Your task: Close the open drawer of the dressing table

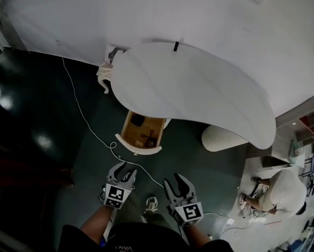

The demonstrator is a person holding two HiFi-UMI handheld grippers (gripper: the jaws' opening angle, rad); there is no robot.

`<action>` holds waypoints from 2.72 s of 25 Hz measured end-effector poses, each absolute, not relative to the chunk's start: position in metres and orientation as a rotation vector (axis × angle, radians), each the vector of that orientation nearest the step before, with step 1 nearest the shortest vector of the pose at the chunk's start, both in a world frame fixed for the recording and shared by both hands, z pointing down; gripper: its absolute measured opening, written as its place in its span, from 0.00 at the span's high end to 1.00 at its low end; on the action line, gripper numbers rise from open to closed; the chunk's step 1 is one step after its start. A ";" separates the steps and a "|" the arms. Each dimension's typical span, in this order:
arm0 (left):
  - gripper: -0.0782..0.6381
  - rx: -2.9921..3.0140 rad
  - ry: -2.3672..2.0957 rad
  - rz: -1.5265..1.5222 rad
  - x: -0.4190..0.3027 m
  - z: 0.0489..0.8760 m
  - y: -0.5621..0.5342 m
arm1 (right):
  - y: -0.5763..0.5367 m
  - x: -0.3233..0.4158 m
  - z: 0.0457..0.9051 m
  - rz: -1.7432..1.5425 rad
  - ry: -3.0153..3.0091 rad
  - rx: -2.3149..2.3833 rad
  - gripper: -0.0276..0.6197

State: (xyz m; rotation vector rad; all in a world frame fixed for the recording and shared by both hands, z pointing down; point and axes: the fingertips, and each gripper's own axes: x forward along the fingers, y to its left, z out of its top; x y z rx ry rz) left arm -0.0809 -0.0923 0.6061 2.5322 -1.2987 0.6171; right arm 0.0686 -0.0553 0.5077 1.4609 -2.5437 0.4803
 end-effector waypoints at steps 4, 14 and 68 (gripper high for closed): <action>0.64 2.516 -1.267 0.636 -0.081 0.634 -0.116 | -0.072 0.064 0.524 0.518 -2.514 1.479 0.68; 0.61 2.458 -1.238 0.626 -0.074 0.687 -0.147 | -0.081 0.063 0.553 0.567 -2.467 1.501 0.67; 0.68 2.670 -1.102 0.693 -0.049 0.698 -0.307 | -0.162 0.057 0.572 0.663 -2.358 1.738 0.66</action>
